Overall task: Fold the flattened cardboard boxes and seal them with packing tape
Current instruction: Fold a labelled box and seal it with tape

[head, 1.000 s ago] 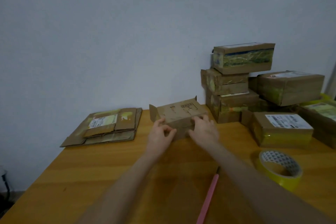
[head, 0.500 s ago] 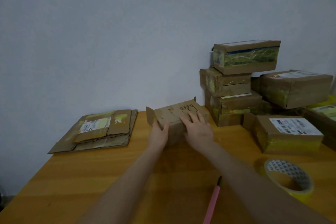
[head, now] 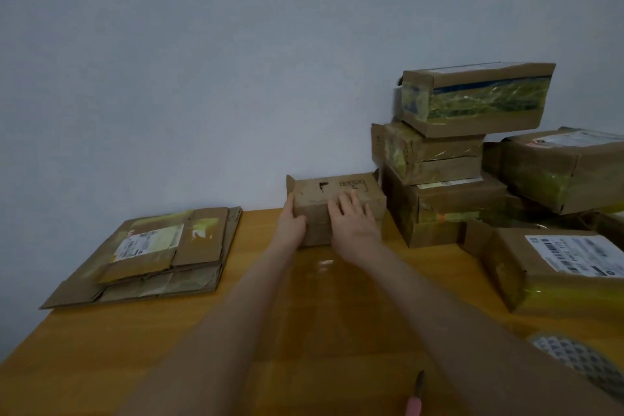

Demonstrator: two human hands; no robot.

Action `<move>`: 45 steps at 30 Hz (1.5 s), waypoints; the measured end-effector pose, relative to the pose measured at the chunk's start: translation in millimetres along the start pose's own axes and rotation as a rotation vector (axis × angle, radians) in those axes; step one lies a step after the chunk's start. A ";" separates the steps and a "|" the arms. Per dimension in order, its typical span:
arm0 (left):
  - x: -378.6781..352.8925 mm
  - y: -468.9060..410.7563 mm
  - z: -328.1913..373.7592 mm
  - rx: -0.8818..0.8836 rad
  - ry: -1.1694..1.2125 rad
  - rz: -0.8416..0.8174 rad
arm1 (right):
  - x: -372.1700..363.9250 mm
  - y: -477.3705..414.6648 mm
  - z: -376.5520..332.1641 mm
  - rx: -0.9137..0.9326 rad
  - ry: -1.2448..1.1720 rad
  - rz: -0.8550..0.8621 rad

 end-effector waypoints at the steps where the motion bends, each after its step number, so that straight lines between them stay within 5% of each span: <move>1: 1.2 -2.2 -2.0 0.004 -0.003 -0.025 | -0.3 -1.8 -2.6 -0.010 -0.003 -0.004; 6: 13.5 27.0 14.1 -0.203 -0.337 -0.034 | 8.6 6.8 -9.1 -0.111 -0.024 0.086; 10: 75.9 35.3 3.9 -0.331 -0.693 0.082 | 20.2 16.2 -68.8 0.029 -0.181 0.231; 17: 235.1 16.6 -54.2 -0.095 -0.977 0.341 | -45.2 7.8 -165.8 -0.041 -0.686 -0.127; 21: 277.8 0.4 -105.4 0.072 -1.058 0.260 | -83.9 -6.1 -198.3 -0.141 -0.839 -0.310; 27: 273.1 -15.1 -122.0 0.026 -1.131 0.199 | -110.2 -37.9 -190.5 -0.387 -1.008 -0.231; 30: 277.6 -13.4 -116.7 0.001 -1.038 0.218 | -117.9 -39.4 -196.6 -0.471 -1.176 -0.277; 34: 320.9 8.0 -69.3 -0.055 -0.735 0.609 | -86.8 -30.2 -184.9 -0.425 -1.296 -0.274; 36: 339.3 15.2 -60.8 0.008 -0.413 0.670 | -57.7 -17.9 -170.1 -0.322 -1.267 -0.233; 39: 327.7 29.0 -48.8 0.037 0.061 0.521 | -24.8 16.0 -146.2 -0.202 -1.178 -0.210; 42: 292.8 70.2 -15.8 -0.099 0.140 0.372 | 3.0 54.1 -125.2 -0.101 -1.036 -0.141; 45: 253.0 112.6 -3.1 -0.166 0.179 0.252 | 35.7 93.5 -95.0 -0.195 -1.196 0.036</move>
Point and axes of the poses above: each hand's wrist, its own y-axis away from the middle knuckle, its own x-axis out of the back of the hand, z = x × y, the point moved 10 cm from there along -y, towards the middle knuckle, and after that the axes turned 5 degrees about z, right-handed, at the moved point
